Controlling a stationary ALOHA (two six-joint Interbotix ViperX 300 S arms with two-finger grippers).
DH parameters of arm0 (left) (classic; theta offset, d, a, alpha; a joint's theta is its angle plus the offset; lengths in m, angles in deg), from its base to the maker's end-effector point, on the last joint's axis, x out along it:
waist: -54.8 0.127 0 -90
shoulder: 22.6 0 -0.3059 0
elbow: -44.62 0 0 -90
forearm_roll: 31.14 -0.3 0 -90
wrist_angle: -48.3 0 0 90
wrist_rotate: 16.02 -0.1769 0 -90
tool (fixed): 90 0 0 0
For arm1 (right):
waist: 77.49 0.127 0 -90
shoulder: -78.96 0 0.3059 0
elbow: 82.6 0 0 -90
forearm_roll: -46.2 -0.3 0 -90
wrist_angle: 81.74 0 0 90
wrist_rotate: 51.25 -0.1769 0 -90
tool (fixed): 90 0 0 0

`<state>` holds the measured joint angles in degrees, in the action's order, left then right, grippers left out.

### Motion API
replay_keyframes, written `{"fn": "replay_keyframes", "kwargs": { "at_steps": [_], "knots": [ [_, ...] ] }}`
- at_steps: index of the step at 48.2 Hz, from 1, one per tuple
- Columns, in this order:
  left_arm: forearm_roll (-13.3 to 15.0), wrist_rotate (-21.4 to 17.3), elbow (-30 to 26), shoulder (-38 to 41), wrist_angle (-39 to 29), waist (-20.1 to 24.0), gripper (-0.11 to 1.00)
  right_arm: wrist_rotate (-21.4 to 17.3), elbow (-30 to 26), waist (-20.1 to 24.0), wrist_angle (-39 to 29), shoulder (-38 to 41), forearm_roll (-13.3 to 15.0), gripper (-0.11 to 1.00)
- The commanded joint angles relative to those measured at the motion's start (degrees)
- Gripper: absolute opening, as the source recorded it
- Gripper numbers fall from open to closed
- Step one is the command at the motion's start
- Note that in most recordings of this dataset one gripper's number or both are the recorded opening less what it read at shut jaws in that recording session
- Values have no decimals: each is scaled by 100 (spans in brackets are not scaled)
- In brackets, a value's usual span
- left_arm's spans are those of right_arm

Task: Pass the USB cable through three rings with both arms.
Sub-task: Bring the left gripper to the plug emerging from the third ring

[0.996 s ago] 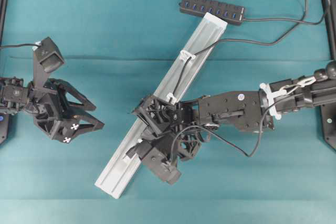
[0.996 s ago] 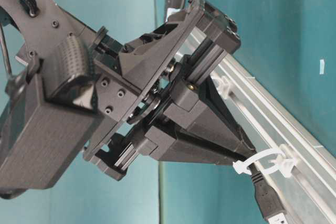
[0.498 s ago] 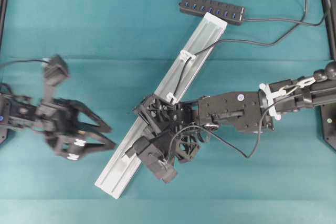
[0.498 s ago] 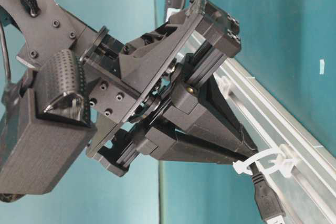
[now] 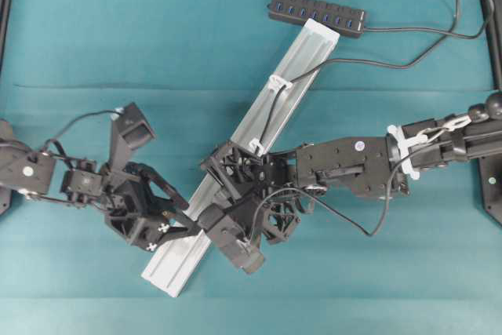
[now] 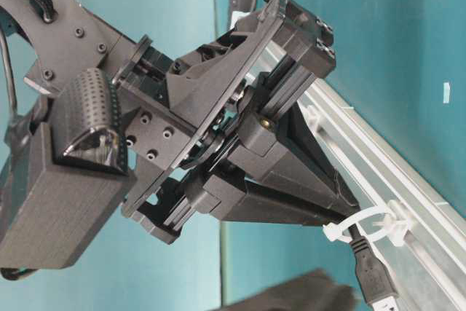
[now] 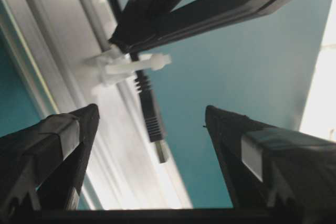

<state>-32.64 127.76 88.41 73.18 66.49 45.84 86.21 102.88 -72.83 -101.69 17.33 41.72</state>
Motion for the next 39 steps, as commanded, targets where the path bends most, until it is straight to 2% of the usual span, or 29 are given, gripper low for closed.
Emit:
{"fn": "replay_keyframes", "kwargs": {
  "at_steps": [1,39],
  "knots": [
    [-18,-26,-53,114,44,-35,89,-79,-26,9,18,18,-18,7],
    [-9,-53,-439,483,53,-35,89,-79,0,-35,18,26,-18,7]
  ]
}}
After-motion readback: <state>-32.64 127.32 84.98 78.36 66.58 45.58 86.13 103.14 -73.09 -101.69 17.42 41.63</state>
